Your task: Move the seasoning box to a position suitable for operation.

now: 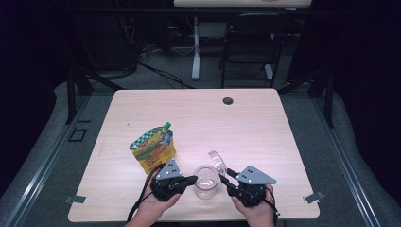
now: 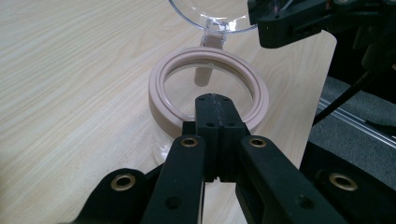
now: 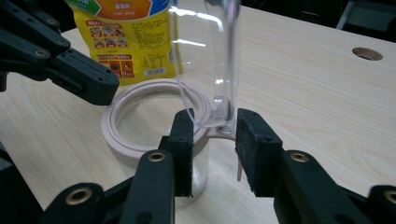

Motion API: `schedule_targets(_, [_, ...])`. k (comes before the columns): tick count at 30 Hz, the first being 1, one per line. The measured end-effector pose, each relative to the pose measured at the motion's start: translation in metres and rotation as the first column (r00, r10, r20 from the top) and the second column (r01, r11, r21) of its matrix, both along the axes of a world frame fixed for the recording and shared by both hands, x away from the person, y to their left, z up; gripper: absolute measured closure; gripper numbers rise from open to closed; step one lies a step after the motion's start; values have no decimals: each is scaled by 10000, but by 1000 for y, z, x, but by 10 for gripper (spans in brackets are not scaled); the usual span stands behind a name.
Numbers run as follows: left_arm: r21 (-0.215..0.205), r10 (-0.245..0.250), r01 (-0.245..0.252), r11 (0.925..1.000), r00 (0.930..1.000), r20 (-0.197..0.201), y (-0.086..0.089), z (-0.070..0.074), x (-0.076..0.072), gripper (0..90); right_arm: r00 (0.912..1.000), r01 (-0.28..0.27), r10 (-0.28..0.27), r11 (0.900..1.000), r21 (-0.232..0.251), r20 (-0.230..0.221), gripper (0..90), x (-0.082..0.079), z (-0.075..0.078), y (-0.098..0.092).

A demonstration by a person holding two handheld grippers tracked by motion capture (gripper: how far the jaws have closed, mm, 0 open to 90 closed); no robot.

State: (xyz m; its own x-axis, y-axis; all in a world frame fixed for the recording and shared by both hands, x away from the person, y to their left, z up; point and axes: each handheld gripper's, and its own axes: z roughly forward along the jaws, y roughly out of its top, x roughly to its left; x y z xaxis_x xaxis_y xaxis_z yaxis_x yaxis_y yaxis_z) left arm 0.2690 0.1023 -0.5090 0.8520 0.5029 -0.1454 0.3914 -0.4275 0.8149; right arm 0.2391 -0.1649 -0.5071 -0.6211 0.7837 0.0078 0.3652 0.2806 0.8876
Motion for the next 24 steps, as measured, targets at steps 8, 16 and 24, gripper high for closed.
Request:
schedule_targets(8, [-5,3,-3,10000,10000,1,0,0,0,900,9996,226,-221,9992,337,-155,710,4,-1,-9])
schedule_targets(16, [7,2,-2,10000,10000,16,0,0,0,900,9992,0,9,9998,216,-395,685,5,-6,-9])
schedule_targets(24, [-17,20,-20,10000,9999,169,0,-1,-1,900,9977,32,-53,9995,-319,-670,692,10,-18,-10])
